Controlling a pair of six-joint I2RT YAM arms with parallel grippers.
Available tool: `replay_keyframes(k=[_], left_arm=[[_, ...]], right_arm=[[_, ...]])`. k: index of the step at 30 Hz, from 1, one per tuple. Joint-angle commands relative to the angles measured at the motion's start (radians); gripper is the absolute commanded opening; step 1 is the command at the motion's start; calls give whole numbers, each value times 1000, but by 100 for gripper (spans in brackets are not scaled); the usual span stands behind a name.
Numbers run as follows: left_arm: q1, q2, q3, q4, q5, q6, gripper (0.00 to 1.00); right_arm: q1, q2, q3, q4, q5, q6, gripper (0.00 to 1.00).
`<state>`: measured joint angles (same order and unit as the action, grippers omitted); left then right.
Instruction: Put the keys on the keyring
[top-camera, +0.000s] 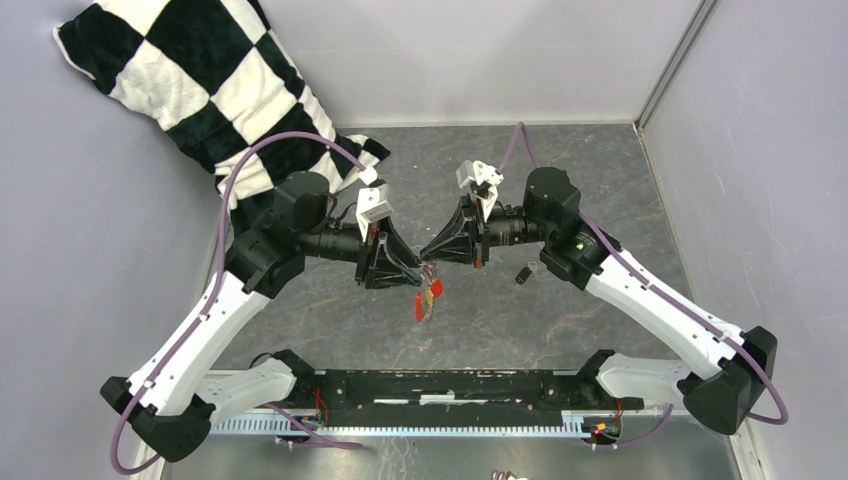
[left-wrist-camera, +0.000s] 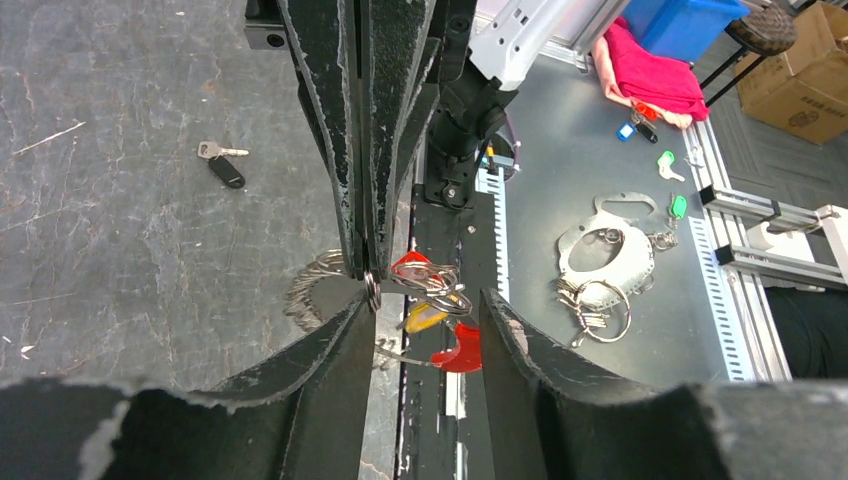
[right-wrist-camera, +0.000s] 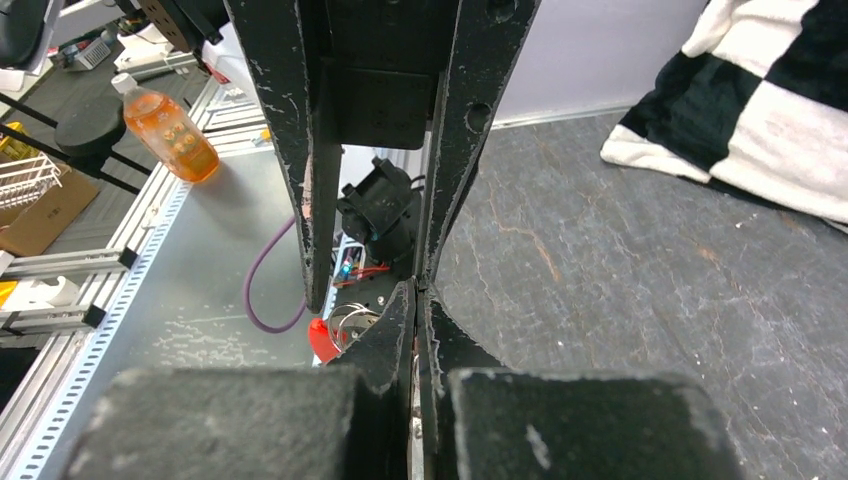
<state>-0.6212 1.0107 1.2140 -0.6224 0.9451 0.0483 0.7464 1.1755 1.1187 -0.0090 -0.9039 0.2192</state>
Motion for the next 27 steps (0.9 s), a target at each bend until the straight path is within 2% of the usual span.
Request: replay_keyframes(k=[1, 7, 15, 27], left_arm=[[1, -31, 29, -6, 57, 35, 49], [2, -58, 12, -2, 92, 77, 35], [2, -68, 28, -64, 63, 186, 33], [0, -92, -52, 141, -45, 4, 30]], right_arm=[[2, -43, -25, 166, 11, 75, 0], [3, -55, -70, 243, -22, 129, 1], [2, -64, -96, 288, -57, 160, 0], [1, -59, -135, 407, -56, 241, 1]])
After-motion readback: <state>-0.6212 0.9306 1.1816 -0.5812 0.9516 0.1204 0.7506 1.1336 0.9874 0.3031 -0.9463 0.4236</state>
